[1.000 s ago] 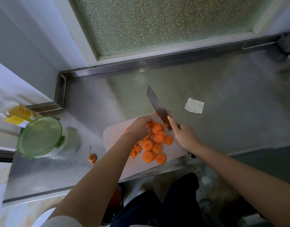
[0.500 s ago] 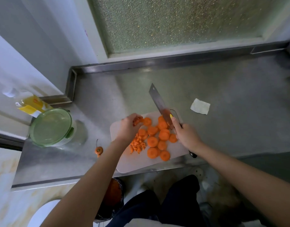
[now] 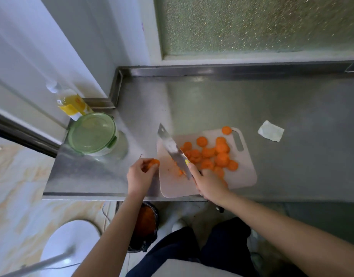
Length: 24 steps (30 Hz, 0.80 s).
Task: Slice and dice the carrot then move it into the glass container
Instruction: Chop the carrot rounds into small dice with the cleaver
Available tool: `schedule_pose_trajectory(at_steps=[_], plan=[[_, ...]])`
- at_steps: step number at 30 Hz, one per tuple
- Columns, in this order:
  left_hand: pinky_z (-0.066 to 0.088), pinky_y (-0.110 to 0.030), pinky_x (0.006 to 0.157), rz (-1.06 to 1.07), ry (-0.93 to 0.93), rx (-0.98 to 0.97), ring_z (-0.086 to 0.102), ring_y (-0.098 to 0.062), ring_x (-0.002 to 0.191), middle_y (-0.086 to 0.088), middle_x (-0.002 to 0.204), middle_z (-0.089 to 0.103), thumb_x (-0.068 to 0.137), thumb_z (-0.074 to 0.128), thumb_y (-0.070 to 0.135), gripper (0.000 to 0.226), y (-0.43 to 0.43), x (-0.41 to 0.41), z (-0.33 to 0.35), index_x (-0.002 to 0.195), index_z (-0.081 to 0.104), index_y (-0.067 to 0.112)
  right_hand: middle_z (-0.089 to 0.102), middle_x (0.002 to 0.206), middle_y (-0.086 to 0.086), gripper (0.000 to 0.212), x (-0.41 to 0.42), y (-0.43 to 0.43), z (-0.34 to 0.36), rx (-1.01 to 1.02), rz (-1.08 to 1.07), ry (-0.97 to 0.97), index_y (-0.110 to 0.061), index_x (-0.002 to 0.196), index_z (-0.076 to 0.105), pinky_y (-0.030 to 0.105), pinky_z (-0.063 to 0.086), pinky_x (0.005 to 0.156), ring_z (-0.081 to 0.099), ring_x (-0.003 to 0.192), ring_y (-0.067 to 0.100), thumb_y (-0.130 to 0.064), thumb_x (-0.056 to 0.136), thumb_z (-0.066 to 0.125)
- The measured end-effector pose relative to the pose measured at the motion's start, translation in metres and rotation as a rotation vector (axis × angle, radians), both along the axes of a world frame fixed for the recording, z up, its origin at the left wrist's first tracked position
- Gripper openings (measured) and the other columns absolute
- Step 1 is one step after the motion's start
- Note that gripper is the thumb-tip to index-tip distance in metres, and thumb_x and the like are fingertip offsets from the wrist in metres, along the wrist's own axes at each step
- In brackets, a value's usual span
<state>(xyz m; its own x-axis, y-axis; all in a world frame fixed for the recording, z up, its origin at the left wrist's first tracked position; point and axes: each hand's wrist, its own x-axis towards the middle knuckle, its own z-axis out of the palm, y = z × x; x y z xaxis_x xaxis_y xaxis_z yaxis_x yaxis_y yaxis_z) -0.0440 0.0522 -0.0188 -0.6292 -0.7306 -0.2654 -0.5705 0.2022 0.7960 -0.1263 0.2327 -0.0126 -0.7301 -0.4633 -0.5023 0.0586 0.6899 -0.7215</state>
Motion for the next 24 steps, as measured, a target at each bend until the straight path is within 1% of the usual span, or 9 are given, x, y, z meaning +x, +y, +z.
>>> schedule_pose_trajectory(at_steps=[3,6,8,11,13,16,19,21,24], plan=[[0.043,-0.022,0.076,0.023,-0.005,0.002,0.059,-0.010,0.079,0.005,0.083,0.065,0.081,0.072,0.016,0.011,0.001,0.008,-0.001,0.088,0.064,0.021,0.049,0.054,0.009,0.061,0.015,-0.008,-0.003,-0.006,0.060,0.026,-0.014,0.054,0.043,0.028,0.032,0.047,0.043,0.047,0.020,-0.057,0.096,0.031],[0.043,-0.022,0.075,0.052,-0.007,0.009,0.059,-0.011,0.079,0.006,0.082,0.065,0.080,0.072,0.018,0.011,0.002,0.011,-0.001,0.087,0.064,0.021,0.038,0.049,0.002,0.059,0.022,-0.013,-0.010,-0.036,0.086,0.004,-0.017,0.053,0.036,0.025,0.024,0.045,0.035,0.043,0.013,-0.057,0.096,0.032],[0.044,-0.023,0.076,0.062,-0.013,0.019,0.060,-0.013,0.079,0.005,0.082,0.066,0.080,0.073,0.018,0.011,0.003,0.011,-0.003,0.087,0.064,0.020,0.035,0.049,0.001,0.058,0.022,-0.014,-0.014,-0.016,0.080,-0.008,-0.016,0.053,0.034,0.025,0.023,0.045,0.032,0.043,0.013,-0.055,0.096,0.035],[0.050,-0.028,0.078,0.068,-0.014,0.067,0.062,-0.014,0.076,0.006,0.078,0.066,0.079,0.073,0.017,0.010,0.007,0.012,-0.004,0.084,0.065,0.019,0.043,0.051,0.009,0.059,0.016,-0.011,-0.014,0.006,0.022,-0.005,-0.013,0.053,0.039,0.033,0.033,0.050,0.040,0.046,0.021,-0.053,0.096,0.037],[0.051,-0.030,0.078,0.047,-0.013,0.085,0.061,-0.013,0.073,0.006,0.076,0.065,0.078,0.074,0.017,0.011,0.011,0.010,-0.005,0.083,0.064,0.017,0.048,0.055,0.013,0.061,0.009,-0.007,-0.013,0.043,-0.034,0.011,-0.011,0.053,0.042,0.033,0.037,0.053,0.045,0.050,0.025,-0.054,0.096,0.036],[0.045,-0.024,0.074,0.009,-0.045,0.090,0.055,-0.007,0.071,0.010,0.074,0.059,0.077,0.075,0.018,0.014,0.020,0.006,-0.005,0.087,0.065,0.016,0.048,0.054,0.008,0.064,-0.003,0.001,-0.014,0.081,-0.061,0.042,-0.011,0.056,0.046,0.034,0.038,0.055,0.044,0.052,0.024,-0.061,0.094,0.033],[0.038,-0.015,0.062,-0.010,-0.067,0.109,0.055,-0.010,0.071,0.010,0.072,0.058,0.076,0.077,0.020,0.021,0.029,-0.001,-0.006,0.092,0.066,0.012,0.047,0.051,0.005,0.066,-0.005,0.004,-0.014,0.094,-0.062,0.055,-0.013,0.056,0.047,0.038,0.042,0.058,0.048,0.056,0.026,-0.066,0.090,0.031],[0.038,-0.008,0.056,-0.048,-0.071,0.102,0.054,-0.011,0.067,0.010,0.069,0.056,0.074,0.078,0.019,0.023,0.034,-0.005,-0.007,0.092,0.066,0.009,0.050,0.052,0.006,0.066,-0.002,0.001,-0.012,0.122,-0.052,0.059,-0.012,0.052,0.046,0.038,0.045,0.060,0.050,0.057,0.027,-0.063,0.092,0.032],[0.039,-0.006,0.057,-0.098,-0.064,0.075,0.052,-0.007,0.065,0.007,0.072,0.059,0.075,0.077,0.017,0.024,0.039,-0.008,-0.008,0.094,0.066,0.008,0.052,0.054,0.007,0.066,0.002,-0.001,-0.004,0.148,-0.032,0.074,-0.011,0.051,0.045,0.032,0.045,0.061,0.050,0.052,0.023,-0.058,0.095,0.032]])
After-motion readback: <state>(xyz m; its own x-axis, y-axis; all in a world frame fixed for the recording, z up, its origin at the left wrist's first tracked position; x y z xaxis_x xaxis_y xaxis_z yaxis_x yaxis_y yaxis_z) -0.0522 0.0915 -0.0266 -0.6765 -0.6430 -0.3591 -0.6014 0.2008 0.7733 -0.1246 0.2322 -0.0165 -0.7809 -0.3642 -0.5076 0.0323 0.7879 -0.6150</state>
